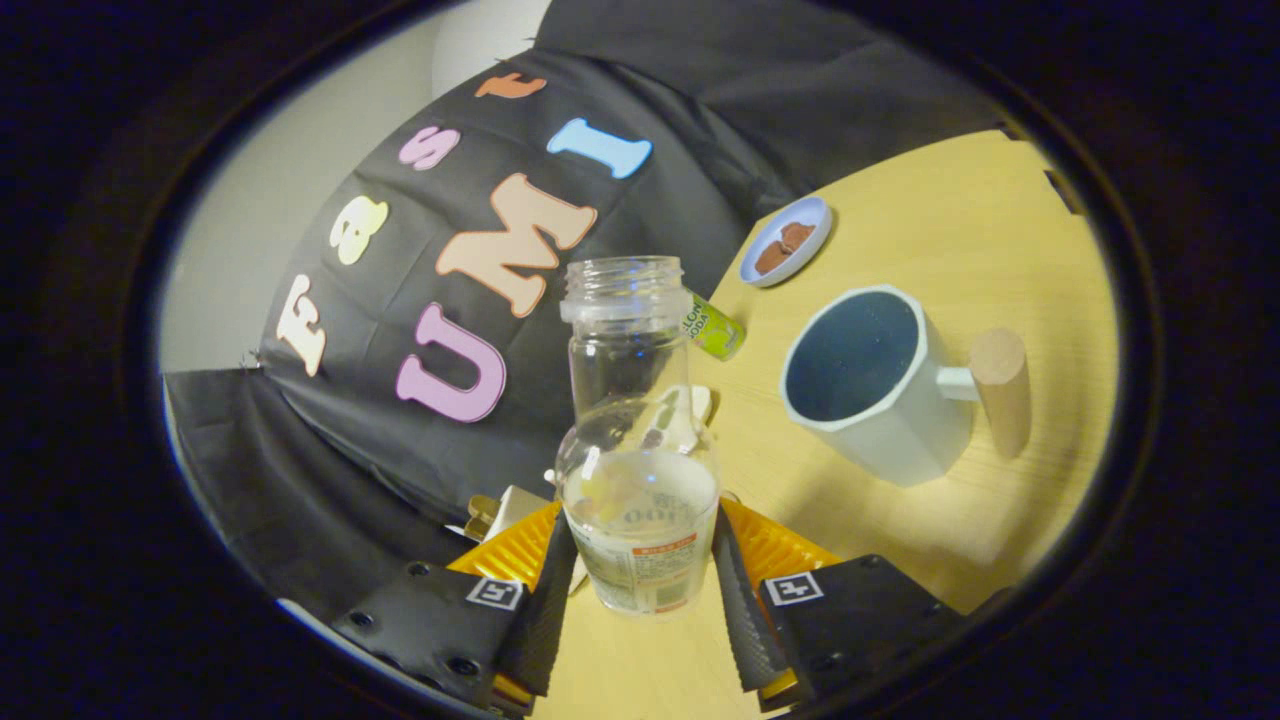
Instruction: Take the bottle from table, then pour the juice into the cup, finally place the bottle on the coaster
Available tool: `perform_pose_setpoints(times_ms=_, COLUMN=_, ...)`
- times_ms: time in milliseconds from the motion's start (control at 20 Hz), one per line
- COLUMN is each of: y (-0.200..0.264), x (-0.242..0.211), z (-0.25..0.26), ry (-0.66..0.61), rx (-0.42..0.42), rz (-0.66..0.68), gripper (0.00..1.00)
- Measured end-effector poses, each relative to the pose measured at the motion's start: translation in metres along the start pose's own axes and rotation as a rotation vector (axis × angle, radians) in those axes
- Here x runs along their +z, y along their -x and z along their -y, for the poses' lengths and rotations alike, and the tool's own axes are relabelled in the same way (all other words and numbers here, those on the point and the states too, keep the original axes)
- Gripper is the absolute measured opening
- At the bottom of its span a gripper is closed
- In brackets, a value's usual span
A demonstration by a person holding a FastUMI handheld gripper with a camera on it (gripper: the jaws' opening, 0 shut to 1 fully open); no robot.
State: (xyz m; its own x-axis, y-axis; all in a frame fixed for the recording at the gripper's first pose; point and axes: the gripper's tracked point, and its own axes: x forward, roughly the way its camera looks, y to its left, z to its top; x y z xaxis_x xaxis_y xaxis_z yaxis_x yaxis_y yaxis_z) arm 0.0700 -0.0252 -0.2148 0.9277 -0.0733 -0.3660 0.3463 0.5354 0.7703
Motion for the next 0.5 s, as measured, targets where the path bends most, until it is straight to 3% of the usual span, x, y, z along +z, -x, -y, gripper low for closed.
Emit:
perform_pose_setpoints(times_ms=250, y=-0.0013, x=0.0053, z=0.002, ry=-0.19, rx=-0.003, rz=0.008, gripper=0.72)
perform_pose_setpoints(times_ms=500, y=0.0035, x=0.0025, z=0.0064, ry=-0.26, rx=-0.01, rz=0.003, gripper=0.72)
